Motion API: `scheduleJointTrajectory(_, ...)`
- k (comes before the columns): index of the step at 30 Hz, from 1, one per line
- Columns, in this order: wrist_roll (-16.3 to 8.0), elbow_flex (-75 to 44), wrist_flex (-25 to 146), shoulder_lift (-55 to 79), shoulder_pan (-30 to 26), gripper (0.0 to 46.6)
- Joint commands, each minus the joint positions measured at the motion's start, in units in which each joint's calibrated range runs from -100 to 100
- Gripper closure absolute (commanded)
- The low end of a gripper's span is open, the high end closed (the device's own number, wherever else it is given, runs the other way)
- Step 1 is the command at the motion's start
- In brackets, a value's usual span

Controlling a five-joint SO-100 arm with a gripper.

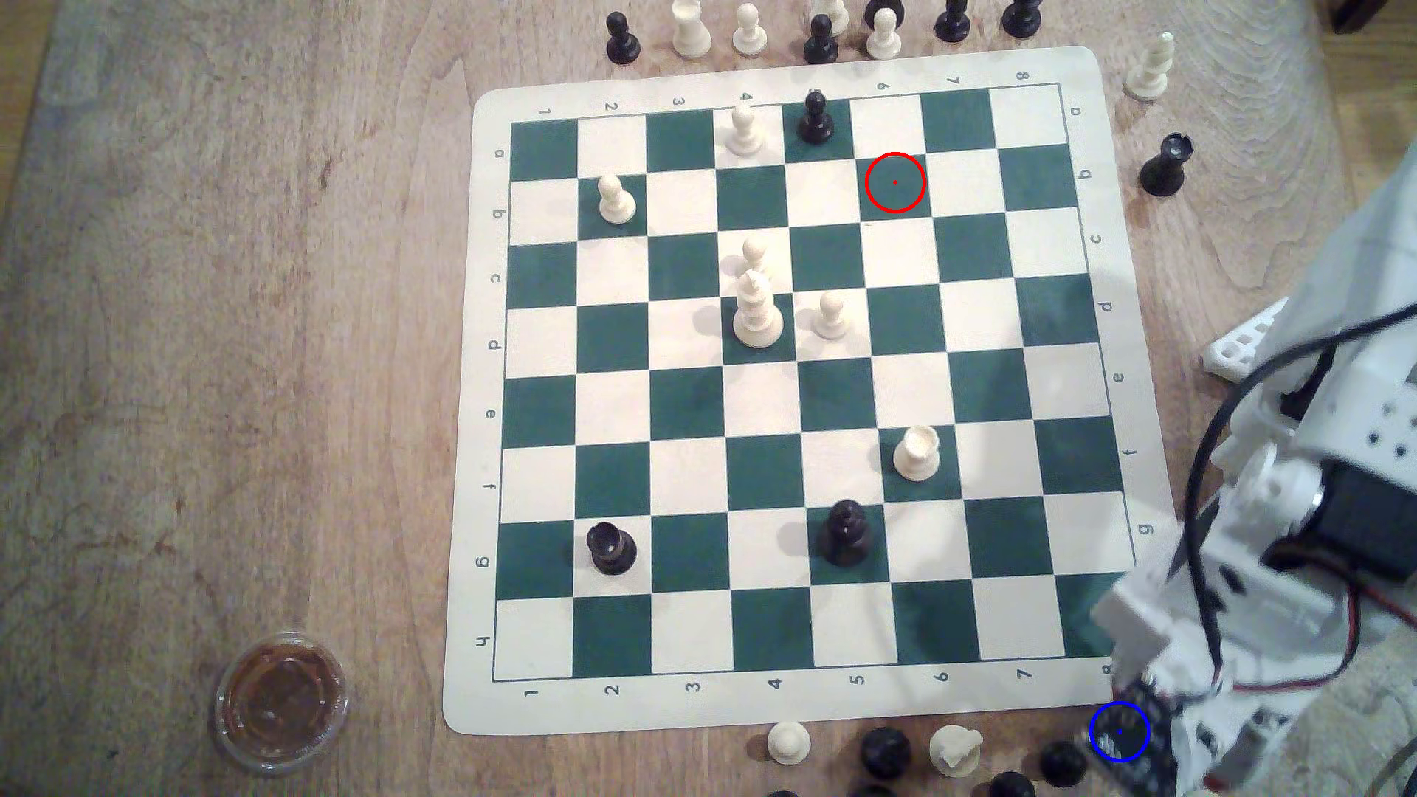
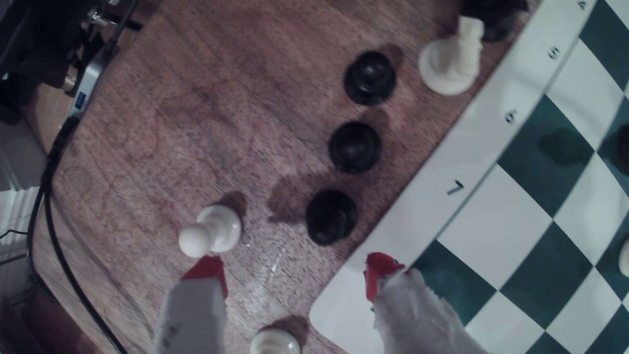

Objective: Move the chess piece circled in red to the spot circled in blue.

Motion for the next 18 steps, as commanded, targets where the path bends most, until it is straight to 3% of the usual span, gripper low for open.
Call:
scheduleJointTrajectory(1,0.2,-0.3,6.3,-10.2,1.9,24.0)
scheduleJointTrajectory(3,0.6,0.0,9.3,-13.4,3.8,23.8)
scheduleJointTrajectory(11,5.7,2.2,13.8,-25.9,24.3,23.1)
scheduleJointTrajectory(12,5.8,2.6,12.4,-26.6,26.7,23.5)
scheduleJointTrajectory(13,5.8,4.0,7.3,-27.0,32.4,26.8)
scheduleJointTrajectory(18,6.2,8.3,-0.8,-26.7,40.8,30.1)
